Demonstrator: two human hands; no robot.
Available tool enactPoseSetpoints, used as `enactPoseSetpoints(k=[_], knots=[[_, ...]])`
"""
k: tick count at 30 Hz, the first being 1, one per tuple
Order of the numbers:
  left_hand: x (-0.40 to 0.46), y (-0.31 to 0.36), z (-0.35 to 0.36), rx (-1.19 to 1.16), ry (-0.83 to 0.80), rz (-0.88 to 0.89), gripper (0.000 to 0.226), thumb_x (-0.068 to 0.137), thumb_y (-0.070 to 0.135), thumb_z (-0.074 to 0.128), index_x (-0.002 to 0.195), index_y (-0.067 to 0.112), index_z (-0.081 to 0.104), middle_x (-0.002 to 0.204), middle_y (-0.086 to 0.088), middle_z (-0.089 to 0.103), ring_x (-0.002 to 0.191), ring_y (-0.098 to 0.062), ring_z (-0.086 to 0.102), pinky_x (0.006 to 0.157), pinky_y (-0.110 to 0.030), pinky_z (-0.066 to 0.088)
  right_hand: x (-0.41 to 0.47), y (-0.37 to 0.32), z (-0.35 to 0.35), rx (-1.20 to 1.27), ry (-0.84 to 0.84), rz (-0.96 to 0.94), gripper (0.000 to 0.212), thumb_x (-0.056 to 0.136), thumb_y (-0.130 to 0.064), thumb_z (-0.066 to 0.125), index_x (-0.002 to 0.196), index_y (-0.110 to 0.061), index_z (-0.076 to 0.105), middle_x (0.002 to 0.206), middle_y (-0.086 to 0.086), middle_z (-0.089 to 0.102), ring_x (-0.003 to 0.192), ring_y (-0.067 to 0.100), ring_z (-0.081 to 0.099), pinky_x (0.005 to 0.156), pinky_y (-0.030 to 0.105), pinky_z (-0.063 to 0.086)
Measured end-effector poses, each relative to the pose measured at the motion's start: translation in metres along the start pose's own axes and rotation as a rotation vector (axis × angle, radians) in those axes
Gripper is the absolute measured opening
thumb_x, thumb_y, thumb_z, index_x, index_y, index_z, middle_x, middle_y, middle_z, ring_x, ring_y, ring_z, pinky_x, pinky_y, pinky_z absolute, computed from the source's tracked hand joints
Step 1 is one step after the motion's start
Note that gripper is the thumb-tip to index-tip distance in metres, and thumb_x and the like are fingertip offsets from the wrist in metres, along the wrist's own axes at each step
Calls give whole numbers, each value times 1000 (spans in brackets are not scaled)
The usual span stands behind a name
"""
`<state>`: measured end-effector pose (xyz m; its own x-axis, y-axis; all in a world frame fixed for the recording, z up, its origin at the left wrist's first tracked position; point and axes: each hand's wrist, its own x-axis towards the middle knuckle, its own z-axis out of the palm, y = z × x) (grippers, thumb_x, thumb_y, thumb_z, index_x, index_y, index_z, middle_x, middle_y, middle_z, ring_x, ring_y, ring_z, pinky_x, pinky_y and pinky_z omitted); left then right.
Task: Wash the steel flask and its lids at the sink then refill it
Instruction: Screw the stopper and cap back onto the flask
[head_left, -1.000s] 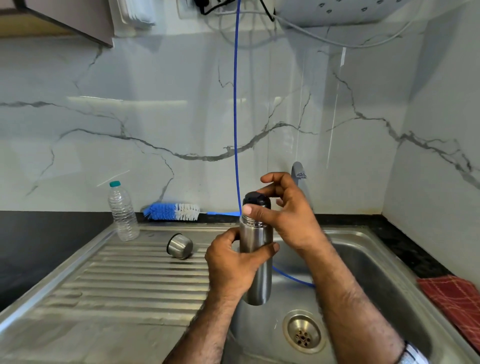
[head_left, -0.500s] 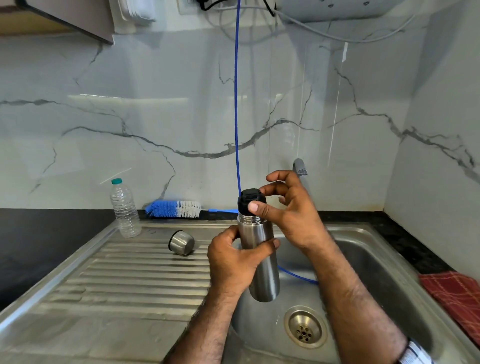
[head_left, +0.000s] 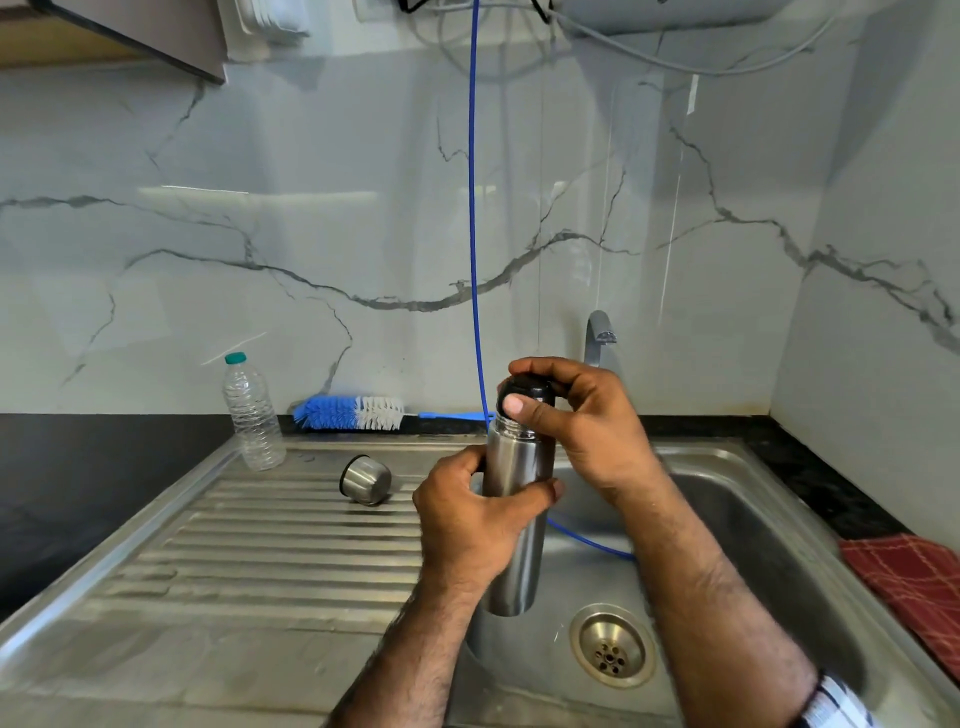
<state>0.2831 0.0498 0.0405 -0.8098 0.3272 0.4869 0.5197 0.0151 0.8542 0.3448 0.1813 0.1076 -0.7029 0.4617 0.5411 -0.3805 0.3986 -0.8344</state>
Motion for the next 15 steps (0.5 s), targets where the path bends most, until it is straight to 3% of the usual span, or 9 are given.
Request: enactPoseSetpoints(k=[2,4,7,9,11,13,15], knots=[[1,-1,0,26,27,19,46,52,64,92,80,31,76,73,14,75,68,-7,72,66,-40,62,-4,-2,11,-114,162,-5,48,70,-39,98,109,-23,77,98,-9,80,99,5,74,87,25,58],[2,0,-4,-3,-36,22,43,55,59,94,84,31,78,78,12,78,73,-10,75,71,-42,63,-6,-3,12,-133,175,-25,53,65,-45,100,107,-25,73,94,-13,76,90,3,72,82,24,60],[0,7,-11,-121,-226,17,37,58,44,96,88,28,82,86,6,80,83,-15,76,82,-47,64,-3,-4,-8,236,-161,40,61,71,-36,90,123,-13,67,105,1,74,96,18,70,87,36,56],[-1,11,-13,-193,-336,9,40,58,43,96,90,24,82,89,-2,80,88,-24,76,86,-52,63,-2,-9,-22,374,-416,69,54,79,-22,78,128,-2,63,129,19,72,121,33,67,105,47,52],[0,11,-12,-222,-439,-2,45,58,42,97,94,18,82,94,-9,80,95,-34,74,90,-57,61,-1,-10,-32,375,-587,50,50,79,-9,73,126,2,62,139,29,64,138,44,56,117,56,44],[-1,11,-12,-202,-485,-14,47,57,44,96,94,19,83,95,-9,80,96,-32,75,92,-57,61,1,-7,-35,419,-662,51,45,76,-2,72,120,1,64,133,31,67,140,47,54,117,55,43],[-2,12,-11,-192,-468,-26,44,57,45,97,93,22,83,94,-6,80,93,-28,76,90,-57,62,1,-6,-32,463,-620,80,36,77,2,73,113,1,66,113,27,75,136,48,58,112,51,48]])
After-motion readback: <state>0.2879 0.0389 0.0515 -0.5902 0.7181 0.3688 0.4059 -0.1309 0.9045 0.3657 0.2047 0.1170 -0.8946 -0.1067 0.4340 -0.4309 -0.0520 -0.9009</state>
